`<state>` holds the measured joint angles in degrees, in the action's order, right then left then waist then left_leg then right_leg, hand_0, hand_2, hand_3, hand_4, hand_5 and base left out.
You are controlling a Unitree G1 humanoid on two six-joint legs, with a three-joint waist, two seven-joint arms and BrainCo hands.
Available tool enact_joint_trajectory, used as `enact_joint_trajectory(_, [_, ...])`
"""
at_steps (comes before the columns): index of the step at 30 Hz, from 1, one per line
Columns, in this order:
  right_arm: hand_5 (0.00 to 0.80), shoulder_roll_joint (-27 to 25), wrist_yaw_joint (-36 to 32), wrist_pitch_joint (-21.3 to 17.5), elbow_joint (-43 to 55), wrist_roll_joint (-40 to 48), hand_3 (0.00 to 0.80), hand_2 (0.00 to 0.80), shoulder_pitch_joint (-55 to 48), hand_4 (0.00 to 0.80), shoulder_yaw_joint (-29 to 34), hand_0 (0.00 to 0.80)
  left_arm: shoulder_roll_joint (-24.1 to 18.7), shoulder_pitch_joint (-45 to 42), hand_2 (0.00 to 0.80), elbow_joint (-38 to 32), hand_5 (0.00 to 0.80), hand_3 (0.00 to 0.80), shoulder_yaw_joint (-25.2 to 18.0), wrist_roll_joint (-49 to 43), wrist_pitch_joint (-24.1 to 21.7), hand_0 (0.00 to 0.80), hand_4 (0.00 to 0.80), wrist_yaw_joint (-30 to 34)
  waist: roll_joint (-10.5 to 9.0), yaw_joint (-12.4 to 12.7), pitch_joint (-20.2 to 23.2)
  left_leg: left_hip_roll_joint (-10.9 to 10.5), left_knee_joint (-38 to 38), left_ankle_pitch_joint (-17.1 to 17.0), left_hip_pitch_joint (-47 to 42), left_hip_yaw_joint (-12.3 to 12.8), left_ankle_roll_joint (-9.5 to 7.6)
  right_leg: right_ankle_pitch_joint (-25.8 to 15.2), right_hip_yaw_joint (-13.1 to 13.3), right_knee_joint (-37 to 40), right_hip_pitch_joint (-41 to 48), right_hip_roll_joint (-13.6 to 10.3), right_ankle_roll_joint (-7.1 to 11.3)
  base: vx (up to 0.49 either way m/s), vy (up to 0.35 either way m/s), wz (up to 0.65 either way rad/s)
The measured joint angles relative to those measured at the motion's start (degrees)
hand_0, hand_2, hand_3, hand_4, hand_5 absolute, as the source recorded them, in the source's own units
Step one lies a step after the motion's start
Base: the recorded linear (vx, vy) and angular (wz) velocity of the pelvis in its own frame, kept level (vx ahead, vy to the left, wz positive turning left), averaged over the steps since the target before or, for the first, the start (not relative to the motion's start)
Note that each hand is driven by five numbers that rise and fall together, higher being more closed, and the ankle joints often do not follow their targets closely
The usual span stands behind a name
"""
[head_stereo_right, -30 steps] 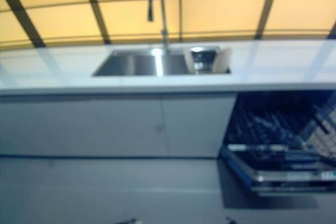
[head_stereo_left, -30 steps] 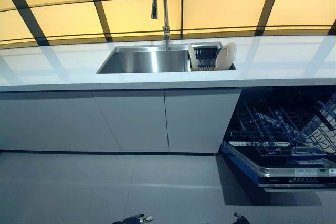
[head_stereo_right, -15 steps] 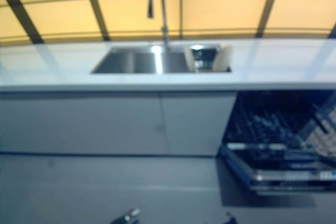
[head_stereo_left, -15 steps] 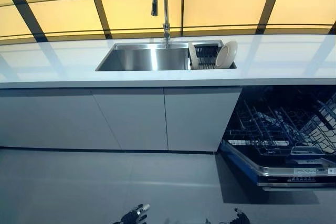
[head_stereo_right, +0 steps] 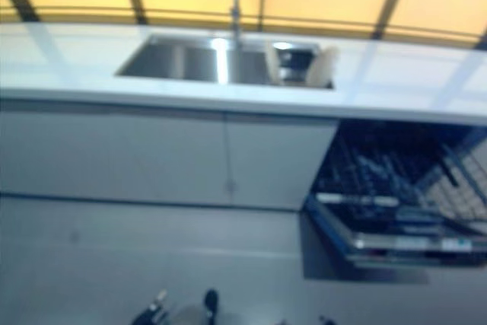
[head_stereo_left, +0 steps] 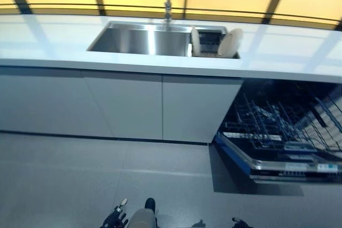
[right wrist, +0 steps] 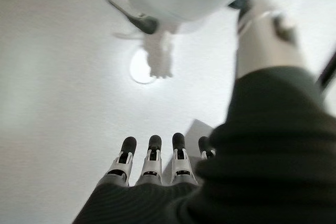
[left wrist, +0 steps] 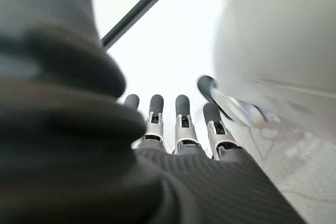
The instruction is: Take plates into dishwasher
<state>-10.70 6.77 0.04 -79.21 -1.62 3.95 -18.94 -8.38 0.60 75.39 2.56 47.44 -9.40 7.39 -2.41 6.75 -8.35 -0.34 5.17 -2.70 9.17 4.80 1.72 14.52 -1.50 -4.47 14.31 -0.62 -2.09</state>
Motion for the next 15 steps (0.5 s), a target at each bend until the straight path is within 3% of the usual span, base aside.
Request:
enact_joint_trajectory(1, [0.000,-0.04,0.04,0.01,-0.01,-0.02,0.000,0.000,0.00,0.000,0.39,0.000,0.13,0.07,0.000,-0.48,0.000,0.000,0.61,-0.71,-0.05,0.000,0.000,0.06,0.38,-0.03,-0.06,-1.04,-1.57,-2.58,-0.75,-0.49,-2.44,0.12,0.73,1.30,1.26,-0.81,0.64,0.438,0.178,-0.09])
enact_joint_trajectory(2, [0.000,0.34,-0.07,0.00,-0.39,0.00,0.000,0.000,0.11,0.000,0.38,0.000,0.12,0.07,0.000,-0.54,0.000,0.000,1.33,-2.32,0.00,0.000,0.000,0.20,0.47,0.33,0.00,-2.87,-3.33,-4.36,-2.75,-0.13,-3.44,0.52,0.85,1.61,2.10,-2.49,1.87,0.564,0.249,-0.20])
enact_joint_trajectory(3, [0.000,0.46,-0.16,-0.06,-0.68,0.01,0.000,0.000,0.32,0.000,0.35,0.000,-0.09,0.16,0.000,-0.80,0.000,0.000,1.92,-4.47,0.04,0.000,0.000,0.25,0.40,0.15,0.05,-3.87,-6.00,-4.86,-5.77,0.15,-3.63,0.54,-0.15,-0.05,2.61,-3.82,3.83,0.440,0.222,-0.21])
enact_joint_trajectory(4, [0.000,0.31,-0.27,-0.10,-0.55,0.07,0.000,0.000,0.72,0.000,0.29,0.000,-0.36,0.37,0.000,-1.24,0.000,0.000,2.57,-6.02,0.05,0.000,0.000,0.39,0.93,-0.05,0.34,-3.82,-6.67,-4.46,-7.09,0.20,-3.93,-0.67,-1.06,-2.05,2.34,-3.69,5.82,0.406,0.233,-0.16])
enact_joint_trajectory(5, [0.000,0.30,-0.43,-0.12,-0.63,0.08,0.000,0.000,0.71,0.000,0.27,0.000,-1.05,0.63,0.000,-1.32,0.000,0.000,4.11,-7.56,0.06,0.000,0.000,0.42,1.63,0.02,0.63,-3.10,-7.52,-3.97,-8.63,0.47,-4.28,-1.10,-2.12,-8.18,0.00,-3.61,6.56,0.342,0.199,-0.08])
enact_joint_trajectory(7, [0.000,0.67,-0.40,-0.43,0.89,0.10,0.000,0.000,0.78,0.000,0.33,0.000,-2.61,1.63,0.000,-1.73,0.000,0.000,5.41,-9.91,0.39,0.000,0.000,1.09,1.11,-0.70,1.18,-3.12,-8.62,-2.34,-10.72,0.37,-5.10,-2.22,-3.77,-23.04,-6.05,-4.14,6.71,0.381,0.145,0.05])
enact_joint_trajectory(9, [0.000,0.50,-0.22,-0.96,2.68,0.71,0.000,0.000,0.41,0.000,0.26,0.000,-3.51,2.61,0.000,-1.63,0.000,0.000,6.46,-11.69,1.97,0.000,0.000,1.26,0.77,-2.61,1.55,-3.25,-9.50,-1.56,-12.79,-2.28,-5.95,-0.70,-4.86,-31.44,-11.19,-5.00,6.09,0.394,0.016,0.46])
enact_joint_trajectory(10, [0.000,0.07,-0.06,-0.97,3.48,1.28,0.000,0.000,0.36,0.000,0.28,0.000,-3.78,3.50,0.000,-1.75,0.000,0.000,7.83,-11.91,2.78,0.000,0.000,1.38,1.15,-3.41,1.42,-3.15,-10.00,-0.51,-13.93,-3.57,-6.62,0.41,-6.67,-29.95,-13.67,-5.25,5.58,0.391,-0.073,0.51])
enact_joint_trajectory(12, [0.000,-0.60,0.07,-1.01,4.79,1.94,0.000,0.000,0.69,0.000,0.26,0.000,-3.82,3.63,0.000,-1.53,0.000,0.000,8.60,-12.43,4.03,0.000,0.000,1.77,1.83,-4.72,1.06,-3.21,-9.98,-0.15,-15.01,-4.21,-6.73,0.02,-7.84,-22.86,-18.54,-6.03,5.79,0.460,-0.185,0.32])
enact_joint_trajectory(14, [0.000,-1.42,0.05,-2.22,5.21,3.53,0.000,0.000,0.98,0.000,0.42,0.000,-3.18,3.98,0.000,0.74,0.000,0.000,8.61,-13.01,4.15,0.000,0.000,2.55,2.82,-6.98,0.74,-3.50,-9.88,1.50,-15.71,-6.36,-6.52,-5.53,-7.98,-9.08,-23.35,-5.81,6.93,0.516,-0.204,0.49])
enact_joint_trajectory(15, [0.000,-1.48,-0.03,-2.65,5.48,3.61,0.000,0.000,1.53,0.000,0.97,0.000,-3.21,4.02,0.000,1.57,0.000,0.000,8.60,-13.04,4.40,0.000,0.000,3.03,2.98,-8.44,0.63,-3.73,-9.95,2.08,-15.97,-8.01,-6.77,-9.55,-7.27,-2.46,-25.14,-5.76,8.45,0.475,-0.174,0.78])
